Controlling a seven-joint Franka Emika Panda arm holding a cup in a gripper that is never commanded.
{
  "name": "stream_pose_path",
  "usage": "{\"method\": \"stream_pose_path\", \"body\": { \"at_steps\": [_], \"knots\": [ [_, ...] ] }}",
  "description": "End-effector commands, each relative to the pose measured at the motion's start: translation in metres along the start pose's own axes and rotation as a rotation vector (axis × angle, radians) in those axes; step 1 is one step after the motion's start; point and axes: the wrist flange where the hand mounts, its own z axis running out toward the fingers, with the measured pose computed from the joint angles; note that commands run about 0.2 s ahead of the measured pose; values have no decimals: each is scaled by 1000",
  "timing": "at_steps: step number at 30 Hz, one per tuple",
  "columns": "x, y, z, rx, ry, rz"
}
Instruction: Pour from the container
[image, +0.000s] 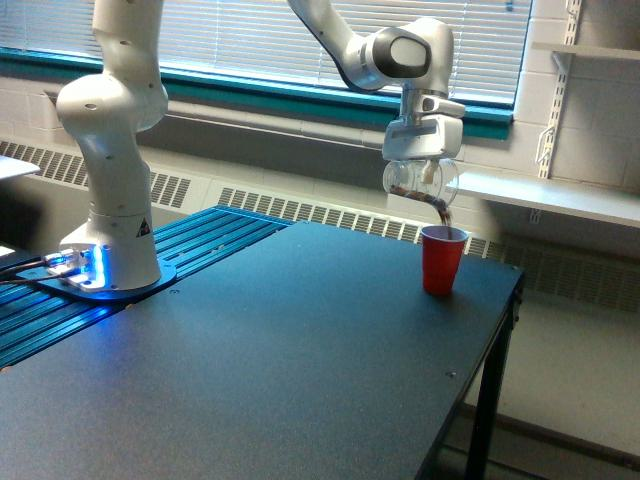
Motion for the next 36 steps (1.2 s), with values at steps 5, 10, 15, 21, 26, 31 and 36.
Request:
{"method": "stream_pose_path", "body": {
  "at_steps": [5, 10, 15, 21, 26, 31, 36],
  "knots": [
    [5, -5, -12, -49, -31, -55],
    [8, -7, -16, -66, -46, -72],
    [12, -7, -20, -75, -55, -90],
    [15, -8, -23, -85, -70, -108],
    [17, -6, -24, -76, -73, -115],
    [18, 1, -25, -37, -79, -109],
    [12, 8, -25, -13, -80, -99]
  ]
}}
